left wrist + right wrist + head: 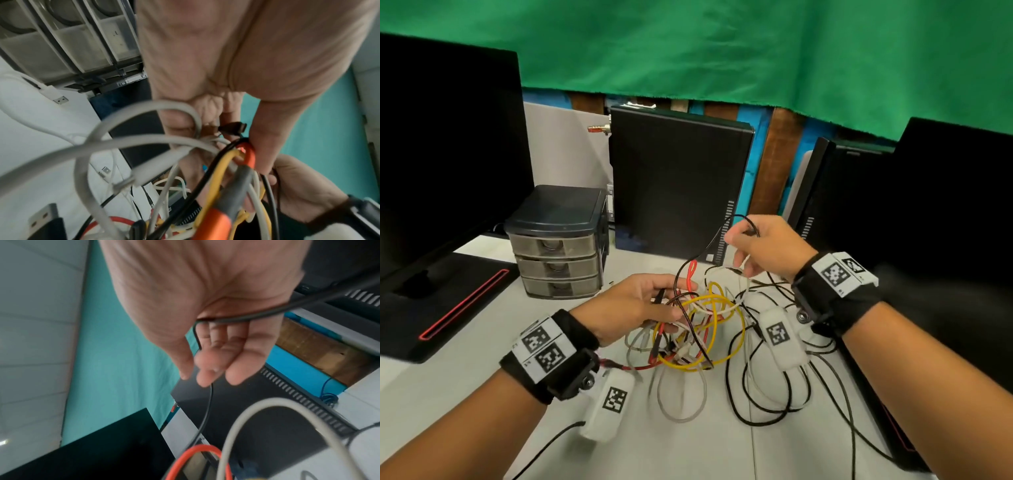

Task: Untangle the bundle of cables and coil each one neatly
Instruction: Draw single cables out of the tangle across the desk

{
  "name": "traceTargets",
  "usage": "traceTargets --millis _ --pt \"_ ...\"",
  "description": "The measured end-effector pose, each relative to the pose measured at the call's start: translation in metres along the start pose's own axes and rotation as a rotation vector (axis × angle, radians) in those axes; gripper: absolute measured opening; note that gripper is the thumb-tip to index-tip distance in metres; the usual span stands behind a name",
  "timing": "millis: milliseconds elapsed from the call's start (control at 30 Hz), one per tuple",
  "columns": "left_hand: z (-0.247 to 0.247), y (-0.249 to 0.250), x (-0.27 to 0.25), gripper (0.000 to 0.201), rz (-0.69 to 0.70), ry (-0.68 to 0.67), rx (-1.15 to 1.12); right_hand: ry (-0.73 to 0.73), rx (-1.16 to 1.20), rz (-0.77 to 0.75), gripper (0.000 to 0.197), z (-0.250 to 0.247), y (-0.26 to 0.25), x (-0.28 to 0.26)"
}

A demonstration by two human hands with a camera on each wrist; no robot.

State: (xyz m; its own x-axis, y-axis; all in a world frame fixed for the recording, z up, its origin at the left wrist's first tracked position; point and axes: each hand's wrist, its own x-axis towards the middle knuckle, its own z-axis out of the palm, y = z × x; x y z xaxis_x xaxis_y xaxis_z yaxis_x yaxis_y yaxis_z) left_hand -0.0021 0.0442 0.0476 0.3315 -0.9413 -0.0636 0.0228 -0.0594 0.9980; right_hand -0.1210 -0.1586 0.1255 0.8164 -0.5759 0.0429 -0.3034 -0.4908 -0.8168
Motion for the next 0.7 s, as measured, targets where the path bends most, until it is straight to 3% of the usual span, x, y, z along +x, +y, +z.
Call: traceTargets --millis 100,133,200,267,367,433,567,700 --pt "0.000 0.002 -0.002 0.042 0.022 -0.051 0.057 0.077 0.001 0.039 0.052 -0.008 -0.011 0.006" --pt "0.001 0.002 -0.002 0.042 0.029 -0.058 0.087 0.063 -0.094 0.027 0.073 -0.010 -0.015 0.006" --pt "0.004 0.003 0.000 0.038 0.057 -0.058 0.166 -0.029 -0.521 -0.072 0.101 -0.010 -0.020 0.006" --pt "0.005 0.004 0.000 0.035 0.098 -0.047 0.211 -0.149 -0.879 -0.242 0.088 0.000 -0.025 -0.001" --pt "0.003 0.006 0.001 0.032 0.136 -0.002 0.219 -0.337 -0.781 -0.398 0.037 0.014 -0.030 -0.006" --pt "0.000 0.006 0.000 0.031 0.147 0.031 0.231 -0.353 -0.740 -0.427 0.018 0.017 -0.031 -0.007" --pt "0.002 0.006 0.000 0.031 0.176 0.041 0.263 -0.283 -0.688 -0.463 0.014 0.015 -0.037 -0.007" --pt "0.007 0.006 0.001 0.026 0.165 0.016 0.198 0.104 -0.620 -0.632 0.019 0.009 -0.039 -0.002"
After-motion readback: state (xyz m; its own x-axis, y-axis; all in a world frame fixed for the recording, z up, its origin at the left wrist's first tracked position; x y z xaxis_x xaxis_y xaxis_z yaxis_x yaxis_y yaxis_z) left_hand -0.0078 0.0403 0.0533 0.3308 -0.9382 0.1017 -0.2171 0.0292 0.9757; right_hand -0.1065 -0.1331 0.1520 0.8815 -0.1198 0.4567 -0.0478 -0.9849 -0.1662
